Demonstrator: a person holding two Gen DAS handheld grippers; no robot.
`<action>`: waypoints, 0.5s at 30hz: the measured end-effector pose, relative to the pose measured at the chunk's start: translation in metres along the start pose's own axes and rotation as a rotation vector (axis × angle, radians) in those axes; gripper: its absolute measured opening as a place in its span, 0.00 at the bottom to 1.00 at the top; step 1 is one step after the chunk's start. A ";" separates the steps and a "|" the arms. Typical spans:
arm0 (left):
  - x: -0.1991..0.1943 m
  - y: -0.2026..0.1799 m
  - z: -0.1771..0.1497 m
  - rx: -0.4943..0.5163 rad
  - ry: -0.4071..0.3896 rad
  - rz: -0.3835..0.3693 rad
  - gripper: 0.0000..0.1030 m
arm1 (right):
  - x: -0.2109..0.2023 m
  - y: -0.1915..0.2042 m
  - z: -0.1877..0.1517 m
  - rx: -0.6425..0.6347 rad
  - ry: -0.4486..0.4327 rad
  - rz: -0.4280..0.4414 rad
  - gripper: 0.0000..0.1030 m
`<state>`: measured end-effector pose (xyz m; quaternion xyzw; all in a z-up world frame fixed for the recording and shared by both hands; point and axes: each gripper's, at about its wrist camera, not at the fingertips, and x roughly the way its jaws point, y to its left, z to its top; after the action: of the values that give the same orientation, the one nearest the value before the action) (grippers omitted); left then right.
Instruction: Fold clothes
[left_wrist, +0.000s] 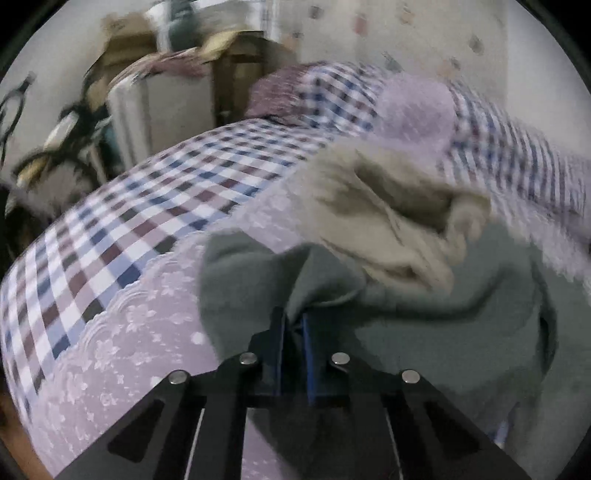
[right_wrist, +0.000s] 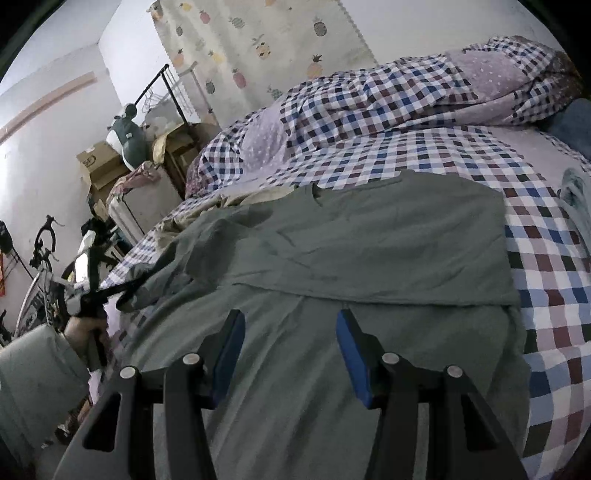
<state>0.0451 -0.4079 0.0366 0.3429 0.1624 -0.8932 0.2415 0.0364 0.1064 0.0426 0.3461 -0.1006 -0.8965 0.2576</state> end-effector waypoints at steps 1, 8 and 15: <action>-0.004 0.009 0.004 -0.053 -0.014 -0.021 0.08 | 0.001 0.000 0.000 -0.005 0.002 -0.002 0.53; -0.025 0.067 0.051 -0.358 -0.080 -0.131 0.06 | 0.000 -0.004 0.000 0.014 0.003 0.015 0.53; -0.064 0.077 0.104 -0.516 -0.226 -0.316 0.05 | 0.000 -0.004 0.001 0.011 -0.007 0.038 0.53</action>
<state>0.0726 -0.4984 0.1451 0.1397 0.4071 -0.8813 0.1953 0.0341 0.1101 0.0418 0.3425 -0.1131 -0.8921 0.2722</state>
